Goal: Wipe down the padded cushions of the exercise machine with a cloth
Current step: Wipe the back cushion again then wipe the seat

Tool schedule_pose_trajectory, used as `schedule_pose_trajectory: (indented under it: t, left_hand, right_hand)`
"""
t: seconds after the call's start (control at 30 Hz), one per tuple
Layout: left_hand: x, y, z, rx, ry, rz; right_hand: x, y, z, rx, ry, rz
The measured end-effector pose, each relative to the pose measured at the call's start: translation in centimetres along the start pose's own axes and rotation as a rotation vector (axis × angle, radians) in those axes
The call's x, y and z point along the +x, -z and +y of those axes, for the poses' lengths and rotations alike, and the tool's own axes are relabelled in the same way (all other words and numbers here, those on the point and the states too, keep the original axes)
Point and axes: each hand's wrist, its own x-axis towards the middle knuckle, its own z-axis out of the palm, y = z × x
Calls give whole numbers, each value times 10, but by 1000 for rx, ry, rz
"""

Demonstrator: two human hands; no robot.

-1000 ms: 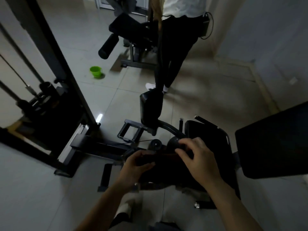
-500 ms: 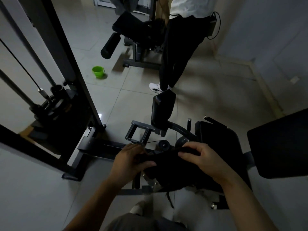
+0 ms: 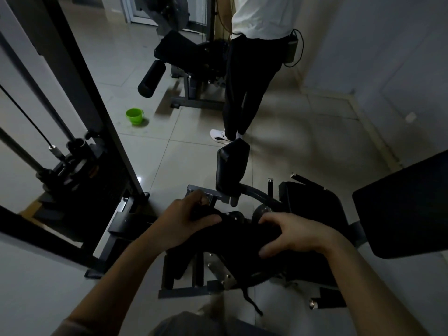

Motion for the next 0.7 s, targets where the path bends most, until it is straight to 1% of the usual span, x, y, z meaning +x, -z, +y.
schedule_pose_trajectory:
  t: [0.03,0.1,0.17,0.23,0.27,0.3,0.33,0.37,0.4,0.43,0.5,0.53,0.57,0.6,0.63,0.7]
  left_hand:
    - [0,4,7,40,-22,-26]
    - [1,10,20,23,-28,-146]
    - [3,15,30,-9,-16,-319]
    - [3,20,36,-22,29,-447]
    - [3,23,37,-5,49,-474]
    - [4,26,37,32,66,-482]
    - [5,29,35,78,93,-484]
    - [7,31,32,110,131,-484]
    - [8,32,25,144,178,-490]
    - [10,33,13,192,232,-509]
    - [9,26,-15,257,378,-574]
    - [6,19,-30,230,456,-604]
    - [2,11,-44,194,516,-631]
    - [-3,6,-53,152,550,-645]
    - [-9,1,-62,85,575,-641]
    - [-23,-6,-72,-156,634,-564]
  right_hand:
    - [3,-2,7,47,-1,2]
    - [13,-8,21,238,28,115]
    - [25,-20,32,571,50,237]
    - [36,-38,38,984,62,280]
    - [39,-46,39,1125,69,280]
    - [41,-52,39,1164,75,298]
    - [42,-55,39,1110,72,330]
    - [43,-53,41,1000,58,351]
    - [45,-51,44,876,38,331]
    - [46,-49,50,756,0,263]
    - [42,-47,59,592,-123,41]
    - [40,-48,65,574,-170,-65]
    - [40,-48,71,602,-177,-133]
    - [38,-48,74,669,-153,-151]
    - [37,-48,79,755,-131,-133]
    - [34,-48,85,859,-100,-71]
